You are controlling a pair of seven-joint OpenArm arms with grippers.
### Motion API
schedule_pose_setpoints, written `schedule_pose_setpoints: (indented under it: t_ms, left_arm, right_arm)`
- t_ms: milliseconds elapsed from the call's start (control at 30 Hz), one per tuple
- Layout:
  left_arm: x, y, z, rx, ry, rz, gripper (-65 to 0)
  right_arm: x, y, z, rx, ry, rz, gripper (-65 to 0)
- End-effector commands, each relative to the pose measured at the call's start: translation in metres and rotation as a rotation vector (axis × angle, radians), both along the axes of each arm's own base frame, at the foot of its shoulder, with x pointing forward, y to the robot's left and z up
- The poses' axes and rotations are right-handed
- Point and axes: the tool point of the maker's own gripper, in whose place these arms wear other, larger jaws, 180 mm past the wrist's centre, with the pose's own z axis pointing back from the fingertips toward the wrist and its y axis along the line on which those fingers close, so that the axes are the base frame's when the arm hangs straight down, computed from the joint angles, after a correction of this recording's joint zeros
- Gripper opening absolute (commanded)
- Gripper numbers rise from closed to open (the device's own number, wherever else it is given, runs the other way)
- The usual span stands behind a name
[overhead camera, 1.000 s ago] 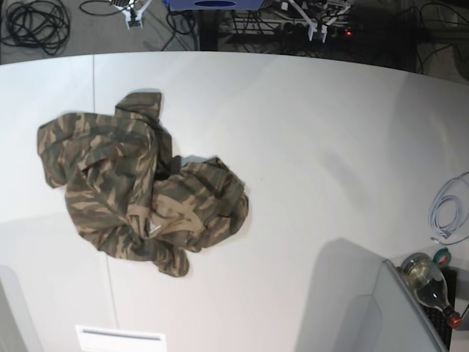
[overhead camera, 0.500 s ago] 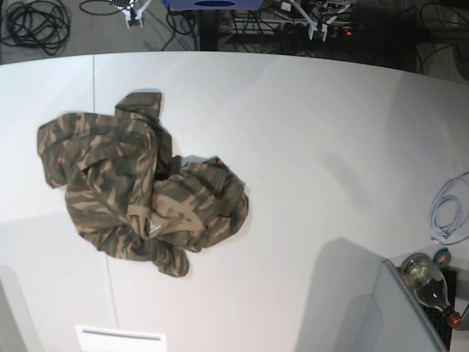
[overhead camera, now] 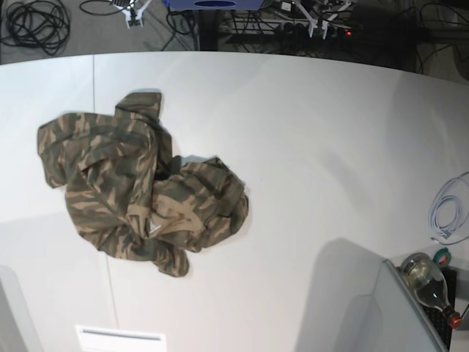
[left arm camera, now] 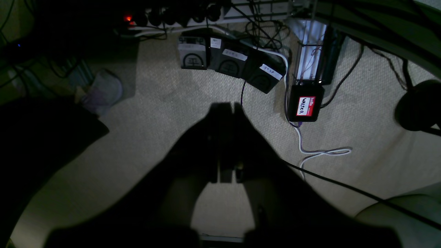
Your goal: Layout the t-shirt on the table in an organized manner, then fold the t-shirt properly
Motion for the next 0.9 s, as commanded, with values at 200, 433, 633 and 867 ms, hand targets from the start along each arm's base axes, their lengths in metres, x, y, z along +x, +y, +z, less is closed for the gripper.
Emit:
schedule_pose_setpoints:
  t_ms: [200, 433, 633, 867]
  left_arm:
    - [-0.005, 0.006, 0.001, 0.013, 0.006, -0.009, -65.0]
    - [-0.018, 0.027, 0.010, 0.044, -0.008, -0.032, -65.0]
    - [-0.017, 0.050, 0.035, 0.075, -0.101, -0.080, -65.0]
    - [-0.006, 0.063, 0.083, 0.078, -0.240, -0.158, -65.0]
  right_arm:
    - [-0.007, -0.002, 0.001, -0.004, 0.013, 0.002, -65.0]
    - [-0.037, -0.001, 0.006, -0.004, 0.034, -0.004, -65.0]
    - [-0.059, 0.000, 0.023, -0.001, -0.026, -0.007, -65.0]
    - [-0.051, -0.042, 0.064, -0.103, -0.113, -0.122, -65.0]
